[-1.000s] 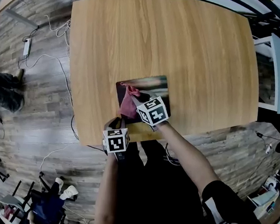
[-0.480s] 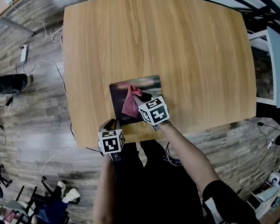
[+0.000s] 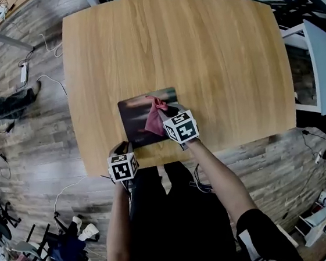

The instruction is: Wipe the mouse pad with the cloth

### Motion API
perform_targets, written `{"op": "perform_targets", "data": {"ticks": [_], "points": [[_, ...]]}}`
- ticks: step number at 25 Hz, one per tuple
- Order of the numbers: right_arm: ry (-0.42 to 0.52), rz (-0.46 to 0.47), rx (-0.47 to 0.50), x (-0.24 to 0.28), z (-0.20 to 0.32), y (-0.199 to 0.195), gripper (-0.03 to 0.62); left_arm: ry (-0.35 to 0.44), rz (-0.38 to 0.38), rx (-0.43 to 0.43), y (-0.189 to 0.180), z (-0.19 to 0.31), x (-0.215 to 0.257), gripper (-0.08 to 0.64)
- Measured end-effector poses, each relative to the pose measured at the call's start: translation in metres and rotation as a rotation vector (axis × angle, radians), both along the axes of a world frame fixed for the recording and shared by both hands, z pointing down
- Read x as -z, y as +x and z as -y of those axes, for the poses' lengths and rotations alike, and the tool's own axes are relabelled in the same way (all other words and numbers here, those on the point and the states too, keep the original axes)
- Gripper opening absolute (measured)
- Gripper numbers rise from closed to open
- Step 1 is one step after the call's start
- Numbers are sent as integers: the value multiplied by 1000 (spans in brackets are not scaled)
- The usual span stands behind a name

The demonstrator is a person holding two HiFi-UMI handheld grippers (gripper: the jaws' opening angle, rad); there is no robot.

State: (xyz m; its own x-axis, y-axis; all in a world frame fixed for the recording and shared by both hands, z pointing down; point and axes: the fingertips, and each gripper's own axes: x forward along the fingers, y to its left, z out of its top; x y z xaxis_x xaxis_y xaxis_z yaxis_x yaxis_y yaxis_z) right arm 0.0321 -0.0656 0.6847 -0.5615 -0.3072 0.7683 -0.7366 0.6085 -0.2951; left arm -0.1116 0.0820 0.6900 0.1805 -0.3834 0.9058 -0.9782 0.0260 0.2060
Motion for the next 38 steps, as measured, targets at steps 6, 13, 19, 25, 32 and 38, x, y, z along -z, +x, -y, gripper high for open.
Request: {"op": "perform_targets", "data": {"ticks": [6, 13, 19, 25, 32, 38], "points": [[1, -13, -45, -2, 5, 27, 66, -7, 12, -10, -2, 0, 0, 89], [11, -25, -100, -1, 11, 60, 67, -12, 10, -21, 1, 1, 0, 91], [9, -43, -139, -2, 13, 79, 67, -20, 4, -48, 1, -2, -1, 91], [37, -110, -164, -4, 17, 108, 67, -14, 0, -59, 4, -1, 0, 94], [90, -115, -235, 24, 21, 143, 66, 68, -143, -48, -7, 22, 28, 152], [138, -10, -242, 73, 5, 127, 66, 138, -52, -184, -47, 111, 48, 156]]}}
